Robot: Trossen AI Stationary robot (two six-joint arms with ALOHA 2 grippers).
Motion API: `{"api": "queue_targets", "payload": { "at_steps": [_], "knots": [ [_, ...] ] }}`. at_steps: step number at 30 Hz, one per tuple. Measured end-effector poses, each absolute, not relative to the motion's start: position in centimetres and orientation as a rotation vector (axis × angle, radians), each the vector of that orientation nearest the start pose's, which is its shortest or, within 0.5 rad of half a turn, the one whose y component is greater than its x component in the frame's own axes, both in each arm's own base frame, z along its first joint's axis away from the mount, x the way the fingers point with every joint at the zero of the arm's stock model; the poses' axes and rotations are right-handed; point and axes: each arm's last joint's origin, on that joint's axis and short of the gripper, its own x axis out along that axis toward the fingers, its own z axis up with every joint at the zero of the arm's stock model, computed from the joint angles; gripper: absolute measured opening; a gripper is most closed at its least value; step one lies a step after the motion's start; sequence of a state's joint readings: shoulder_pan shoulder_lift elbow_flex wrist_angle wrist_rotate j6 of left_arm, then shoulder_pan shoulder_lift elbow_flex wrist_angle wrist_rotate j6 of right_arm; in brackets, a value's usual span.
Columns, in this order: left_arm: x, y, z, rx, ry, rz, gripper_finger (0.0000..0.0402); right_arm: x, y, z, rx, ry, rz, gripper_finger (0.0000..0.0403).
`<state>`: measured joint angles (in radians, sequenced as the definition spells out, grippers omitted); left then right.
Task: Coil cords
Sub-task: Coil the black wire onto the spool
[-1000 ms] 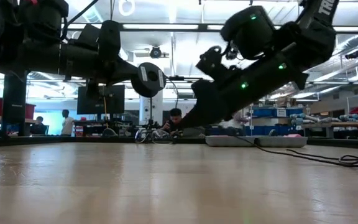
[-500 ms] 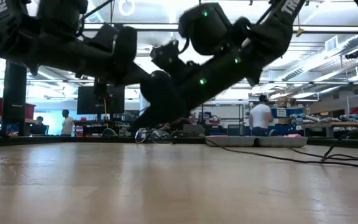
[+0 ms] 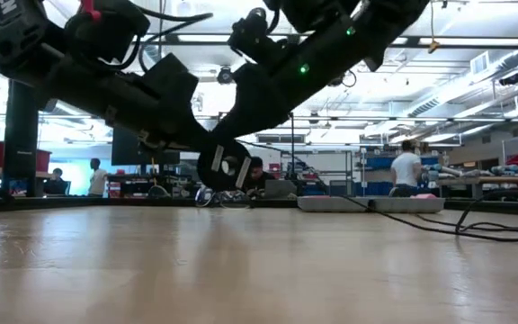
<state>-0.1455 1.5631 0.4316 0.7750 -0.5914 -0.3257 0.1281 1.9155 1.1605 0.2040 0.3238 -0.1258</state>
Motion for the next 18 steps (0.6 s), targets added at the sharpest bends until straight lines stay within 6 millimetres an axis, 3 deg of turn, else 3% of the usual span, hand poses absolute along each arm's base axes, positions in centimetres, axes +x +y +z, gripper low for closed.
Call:
{"api": "queue_targets", "payload": {
  "at_steps": [5, 11, 18],
  "knots": [
    [26.2, -2.3, 13.9, -0.210, 0.268, 0.460, 0.0000, 39.8, 3.7, 19.7, -0.259, 0.578, -0.196, 0.0000],
    [26.2, -2.4, 13.9, -0.217, 0.270, 0.448, 0.0000, 38.1, 3.0, 20.3, -0.285, 0.696, -0.338, 0.0000],
    [26.2, -2.8, 14.8, -0.247, 0.148, 0.412, 0.0000, 36.3, 2.6, 18.0, -0.181, 0.781, -0.397, 0.0007]
  ]
}}
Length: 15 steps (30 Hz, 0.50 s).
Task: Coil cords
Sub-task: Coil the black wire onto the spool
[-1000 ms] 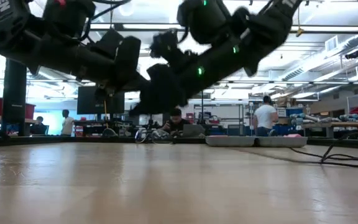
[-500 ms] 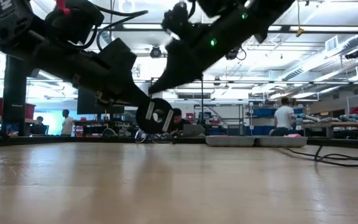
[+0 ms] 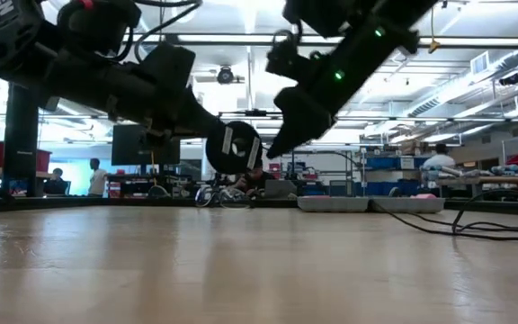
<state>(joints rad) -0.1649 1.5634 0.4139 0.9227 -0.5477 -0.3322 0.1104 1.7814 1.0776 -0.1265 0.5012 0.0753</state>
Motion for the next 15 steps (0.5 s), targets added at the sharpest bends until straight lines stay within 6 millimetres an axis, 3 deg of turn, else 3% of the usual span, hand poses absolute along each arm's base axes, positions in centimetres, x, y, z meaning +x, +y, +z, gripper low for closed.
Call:
{"api": "queue_targets", "payload": {
  "at_steps": [8, 10, 15],
  "knots": [
    [25.1, -2.6, 14.8, -0.284, 0.042, 0.429, 0.0000, 33.9, 2.5, 14.1, -0.029, 0.540, -0.368, 0.0016],
    [24.7, -2.5, 15.0, -0.307, -0.008, 0.455, 0.0000, 32.8, 2.4, 12.7, -0.021, 0.548, -0.371, 0.0025],
    [23.1, -2.1, 14.5, -0.331, -0.065, 0.499, 0.0000, 30.8, 2.2, 11.4, 0.084, 0.538, -0.400, 0.0057]
  ]
}}
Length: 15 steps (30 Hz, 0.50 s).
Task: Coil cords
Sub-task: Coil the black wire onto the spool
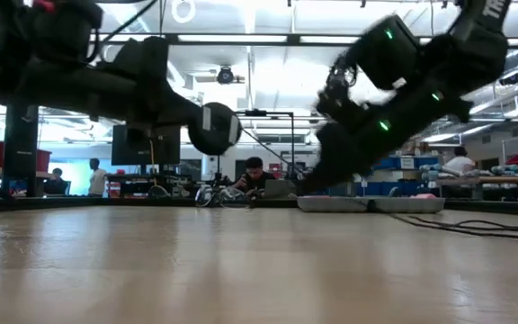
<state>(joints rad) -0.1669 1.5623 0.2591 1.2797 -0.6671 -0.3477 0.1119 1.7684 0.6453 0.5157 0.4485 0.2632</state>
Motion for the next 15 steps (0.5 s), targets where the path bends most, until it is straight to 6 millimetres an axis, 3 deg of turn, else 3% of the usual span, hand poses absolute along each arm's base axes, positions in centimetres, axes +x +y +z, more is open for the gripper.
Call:
{"api": "queue_targets", "payload": {
  "at_steps": [3, 8, 15],
  "knots": [
    [22.0, -1.8, 14.2, -0.363, -0.104, 0.558, 0.0000, 29.3, 2.4, 11.0, 0.138, 0.554, -0.409, 0.0075],
    [20.8, -1.6, 13.9, -0.411, -0.161, 0.691, 0.0000, 26.3, 3.0, 12.7, 0.165, 0.538, -0.376, 0.0089],
    [20.7, -1.8, 14.1, -0.427, -0.193, 0.728, 0.0000, 22.1, 2.5, 15.4, 0.156, 0.469, -0.372, 0.0089]
  ]
}}
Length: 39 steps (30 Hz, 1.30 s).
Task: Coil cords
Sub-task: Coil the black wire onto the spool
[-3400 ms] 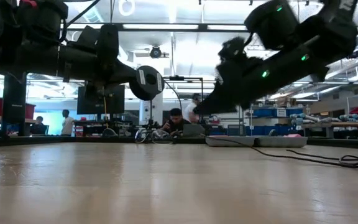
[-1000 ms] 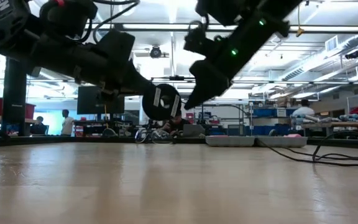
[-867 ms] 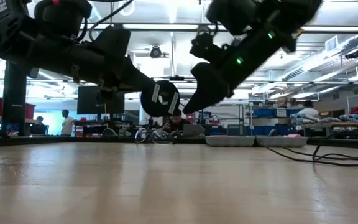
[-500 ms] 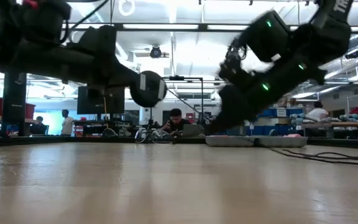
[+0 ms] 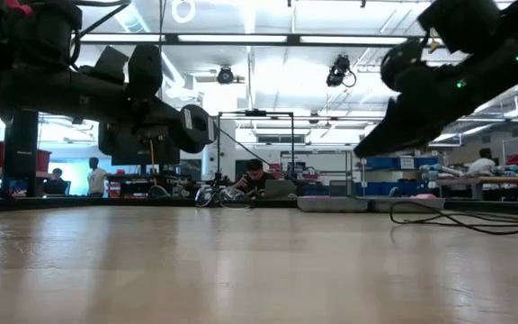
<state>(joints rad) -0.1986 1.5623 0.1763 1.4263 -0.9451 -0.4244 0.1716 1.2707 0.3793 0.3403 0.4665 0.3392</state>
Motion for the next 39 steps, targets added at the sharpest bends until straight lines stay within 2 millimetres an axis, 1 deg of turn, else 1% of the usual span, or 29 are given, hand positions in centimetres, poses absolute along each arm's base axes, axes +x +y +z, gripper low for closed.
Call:
{"api": "queue_targets", "payload": {
  "at_steps": [3, 7, 11, 15, 20, 23, 25, 29, 34, 39],
  "knots": [
    [20.7, -1.8, 14.1, -0.424, -0.189, 0.728, 0.0000, 21.7, 2.1, 15.6, 0.192, 0.411, -0.384, 0.0091],
    [20.7, -1.8, 14.1, -0.407, -0.183, 0.730, 0.0000, 22.8, 2.2, 15.6, 0.247, 0.323, -0.382, 0.0091],
    [20.8, -1.8, 14.2, -0.401, -0.183, 0.723, 0.0000, 24.9, 2.5, 14.6, 0.237, 0.272, -0.368, 0.0091],
    [20.9, -1.9, 14.2, -0.400, -0.177, 0.704, 0.0000, 27.3, 2.9, 13.1, 0.176, 0.283, -0.357, 0.0092],
    [20.9, -1.9, 14.2, -0.400, -0.174, 0.689, 0.0000, 30.4, 3.0, 12.3, 0.081, 0.295, -0.353, 0.0091],
    [20.9, -1.9, 14.2, -0.399, -0.174, 0.689, 0.0000, 32.0, 2.9, 12.1, 0.046, 0.300, -0.359, 0.0091],
    [20.9, -1.9, 14.2, -0.394, -0.173, 0.690, 0.0000, 32.7, 2.7, 11.8, 0.022, 0.309, -0.366, 0.0090],
    [20.9, -1.9, 14.3, -0.387, -0.182, 0.687, 0.0000, 33.3, 2.2, 11.9, 0.020, 0.324, -0.391, 0.0089],
    [20.9, -1.9, 14.4, -0.387, -0.187, 0.687, 0.0000, 33.2, 1.6, 11.7, 0.041, 0.357, -0.417, 0.0089],
    [20.9, -1.9, 14.4, -0.385, -0.186, 0.687, 0.0000, 33.0, 1.5, 11.3, 0.069, 0.395, -0.450, 0.0085]
  ]
}}
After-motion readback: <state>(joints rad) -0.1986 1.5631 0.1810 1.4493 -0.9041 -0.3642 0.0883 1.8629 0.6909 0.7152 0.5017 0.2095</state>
